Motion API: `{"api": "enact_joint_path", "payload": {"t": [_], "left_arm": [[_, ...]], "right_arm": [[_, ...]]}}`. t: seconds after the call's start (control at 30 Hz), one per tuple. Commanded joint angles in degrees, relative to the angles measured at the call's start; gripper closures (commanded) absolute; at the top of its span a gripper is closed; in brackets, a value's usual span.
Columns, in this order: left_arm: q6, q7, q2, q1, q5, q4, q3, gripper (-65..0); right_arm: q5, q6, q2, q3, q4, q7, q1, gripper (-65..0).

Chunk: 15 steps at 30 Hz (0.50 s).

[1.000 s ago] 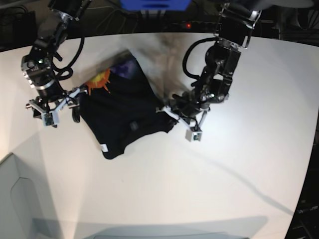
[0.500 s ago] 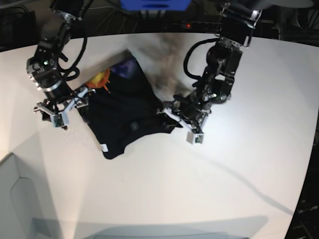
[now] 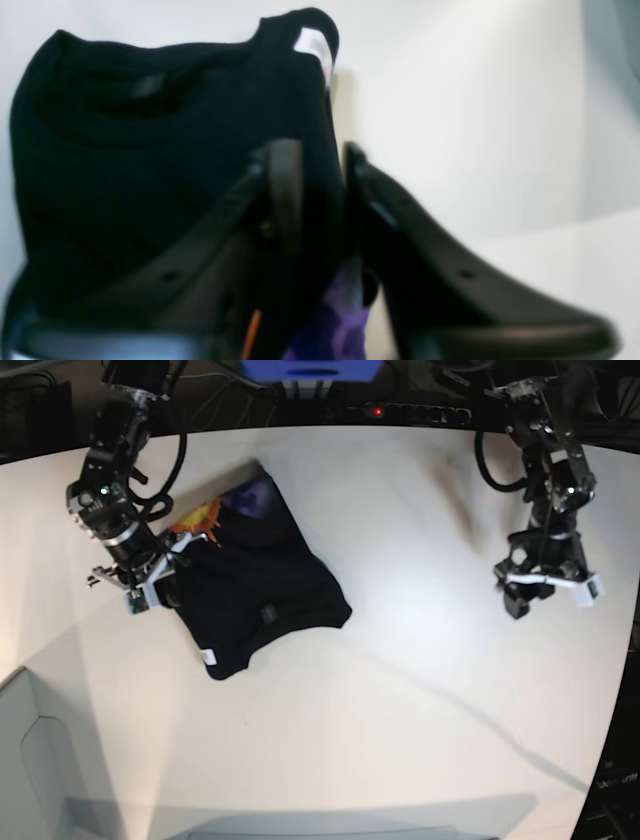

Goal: Fold the T-shirt properly
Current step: 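Release the bundle and pull both grippers back from it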

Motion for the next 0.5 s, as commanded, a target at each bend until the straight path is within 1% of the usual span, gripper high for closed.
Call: {"api": "enact_joint_path", "payload": {"t": [0.0, 0.03, 0.1, 0.2, 0.33, 0.47], "left_arm": [[-0.39, -0.77, -0.29, 0.61, -0.56, 0.96, -2.37, -36.0], [-0.39, -0.77, -0.29, 1.58, -0.56, 0.96, -4.57, -36.0], [-0.39, -0.77, -0.56, 2.99, -0.56, 0.96, -6.76, -35.9], [-0.39, -0.77, -0.82, 4.39, -0.56, 0.96, -8.43, -35.9], [-0.39, -0.77, -0.82, 4.57, -0.56, 0.96, -8.96, -35.8], [-0.39, -0.77, -0.56, 5.01, -0.56, 0.96, -8.79, -35.8]], "right_arm": [[0.86, 0.54, 0.98, 0.16, -0.15, 1.54, 0.45, -2.3], [0.86, 0.54, 1.6, 0.16, -1.46, 1.54, 0.54, -0.1], [0.86, 0.54, 2.65, 0.33, -3.57, 1.63, 0.54, 0.0], [0.95, 0.54, 3.27, 3.67, -6.12, 1.71, 0.36, 0.0], [1.21, 0.54, 3.18, 7.89, -6.74, 1.71, 0.36, 0.0], [1.3, 0.54, 3.09, 9.48, -6.56, 1.63, -0.87, 0.0]]}}
